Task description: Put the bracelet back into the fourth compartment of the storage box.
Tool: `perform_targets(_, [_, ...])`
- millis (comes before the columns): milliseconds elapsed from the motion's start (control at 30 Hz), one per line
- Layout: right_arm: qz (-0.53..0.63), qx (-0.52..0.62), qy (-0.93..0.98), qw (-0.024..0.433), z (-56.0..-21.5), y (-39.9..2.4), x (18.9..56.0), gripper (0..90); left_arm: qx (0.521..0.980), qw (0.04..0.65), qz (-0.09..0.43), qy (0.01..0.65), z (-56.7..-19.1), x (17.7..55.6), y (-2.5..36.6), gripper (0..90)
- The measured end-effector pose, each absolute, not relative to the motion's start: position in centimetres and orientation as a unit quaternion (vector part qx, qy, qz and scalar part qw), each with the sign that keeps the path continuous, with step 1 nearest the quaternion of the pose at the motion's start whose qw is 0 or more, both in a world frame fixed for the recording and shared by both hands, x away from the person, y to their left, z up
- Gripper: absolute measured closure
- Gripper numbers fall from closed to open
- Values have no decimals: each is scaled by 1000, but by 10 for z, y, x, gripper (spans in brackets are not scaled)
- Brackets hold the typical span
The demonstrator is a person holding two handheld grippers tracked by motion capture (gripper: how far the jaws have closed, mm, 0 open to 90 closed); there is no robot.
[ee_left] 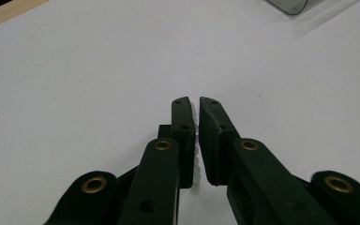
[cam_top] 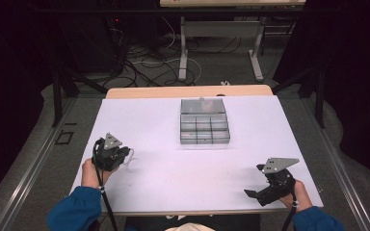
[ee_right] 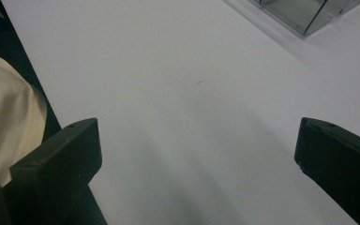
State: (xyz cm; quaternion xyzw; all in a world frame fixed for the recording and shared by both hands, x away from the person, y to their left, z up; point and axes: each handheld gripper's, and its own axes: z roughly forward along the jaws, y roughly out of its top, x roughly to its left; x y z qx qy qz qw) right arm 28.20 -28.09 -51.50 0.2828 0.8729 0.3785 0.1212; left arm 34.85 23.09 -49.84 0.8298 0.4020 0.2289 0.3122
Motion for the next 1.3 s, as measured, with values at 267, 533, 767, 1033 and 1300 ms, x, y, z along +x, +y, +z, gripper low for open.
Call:
perform_targets(267, [378,284,873,121,-515,-281,282,6,830,323,229,393,-494,345,225,851])
perform_targets(533, [374,286,874,122,-514,-281,282,6,831,329,229,385,-491,342,218,851])
perform_targets(767, [374,285,874,123,-514,-281,282,6,831,337,228,379,-489,340,213,851])
perform_targets(1033, [374,286,874,123,-515,-281,282,6,833,342,230,370,-488,339,206,850])
perform_targets(1300, [374,285,874,122,-515,-281,282,6,834,349,227,362,-487,338,200,850])
